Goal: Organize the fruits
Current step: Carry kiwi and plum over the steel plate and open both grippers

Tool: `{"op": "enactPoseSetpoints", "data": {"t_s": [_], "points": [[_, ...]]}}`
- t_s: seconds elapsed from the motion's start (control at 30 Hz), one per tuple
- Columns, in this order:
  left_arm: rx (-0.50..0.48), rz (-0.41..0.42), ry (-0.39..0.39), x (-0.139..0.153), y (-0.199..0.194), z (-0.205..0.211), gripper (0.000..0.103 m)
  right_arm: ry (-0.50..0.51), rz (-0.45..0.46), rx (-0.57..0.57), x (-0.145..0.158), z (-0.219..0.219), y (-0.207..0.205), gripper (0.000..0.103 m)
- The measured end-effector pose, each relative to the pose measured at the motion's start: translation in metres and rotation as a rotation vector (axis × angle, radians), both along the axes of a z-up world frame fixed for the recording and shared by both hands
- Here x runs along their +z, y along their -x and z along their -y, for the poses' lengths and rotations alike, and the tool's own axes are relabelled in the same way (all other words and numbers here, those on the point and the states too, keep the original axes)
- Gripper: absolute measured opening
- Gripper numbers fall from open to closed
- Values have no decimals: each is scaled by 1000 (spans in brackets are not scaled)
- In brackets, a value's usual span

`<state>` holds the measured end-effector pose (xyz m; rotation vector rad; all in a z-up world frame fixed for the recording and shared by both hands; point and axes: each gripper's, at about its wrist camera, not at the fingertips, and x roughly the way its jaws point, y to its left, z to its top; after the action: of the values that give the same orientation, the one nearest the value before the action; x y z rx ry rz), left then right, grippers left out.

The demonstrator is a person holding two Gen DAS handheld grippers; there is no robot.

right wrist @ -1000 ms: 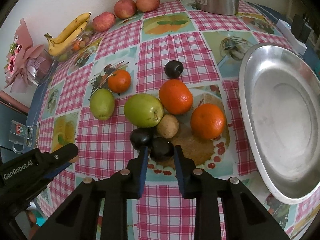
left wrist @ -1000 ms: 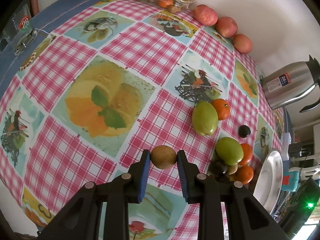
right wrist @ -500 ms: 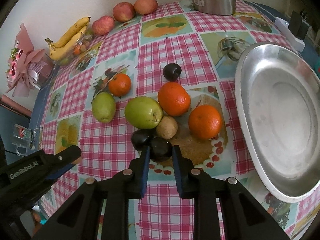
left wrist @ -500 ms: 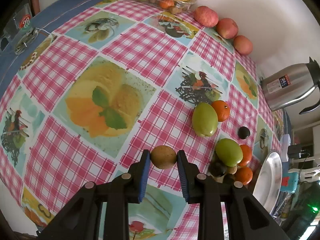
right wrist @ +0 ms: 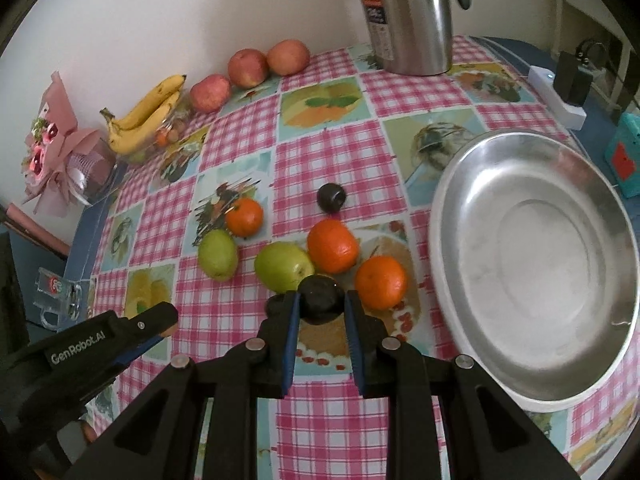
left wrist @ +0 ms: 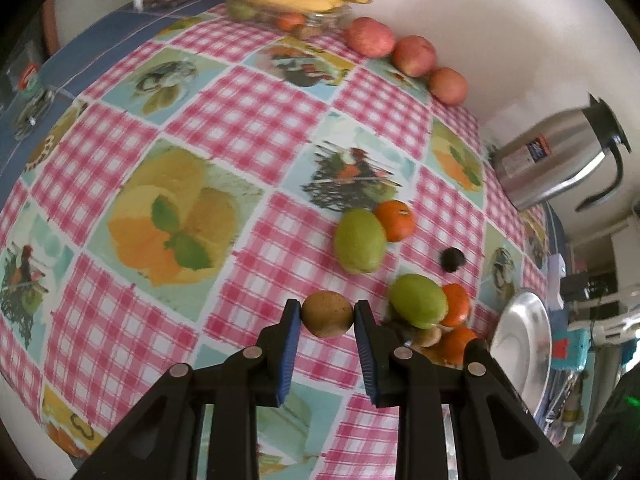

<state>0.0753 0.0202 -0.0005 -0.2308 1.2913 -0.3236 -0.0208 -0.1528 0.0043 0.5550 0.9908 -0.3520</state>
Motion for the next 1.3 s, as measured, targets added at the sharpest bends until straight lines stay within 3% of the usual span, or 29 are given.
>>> {"op": "enactPoseSetpoints", "data": {"t_s": [0.33,0.87,1.3], "points": [[-181,43,30,13,17,65,29,105,-25,-136,13,42,23,23],[-525,127,88,23,69,169,29,148,-36,-346,20,121,80,24],[-606,72,3,-6,90,191,31,68,-118,-357,-13,133,89,24]]}}
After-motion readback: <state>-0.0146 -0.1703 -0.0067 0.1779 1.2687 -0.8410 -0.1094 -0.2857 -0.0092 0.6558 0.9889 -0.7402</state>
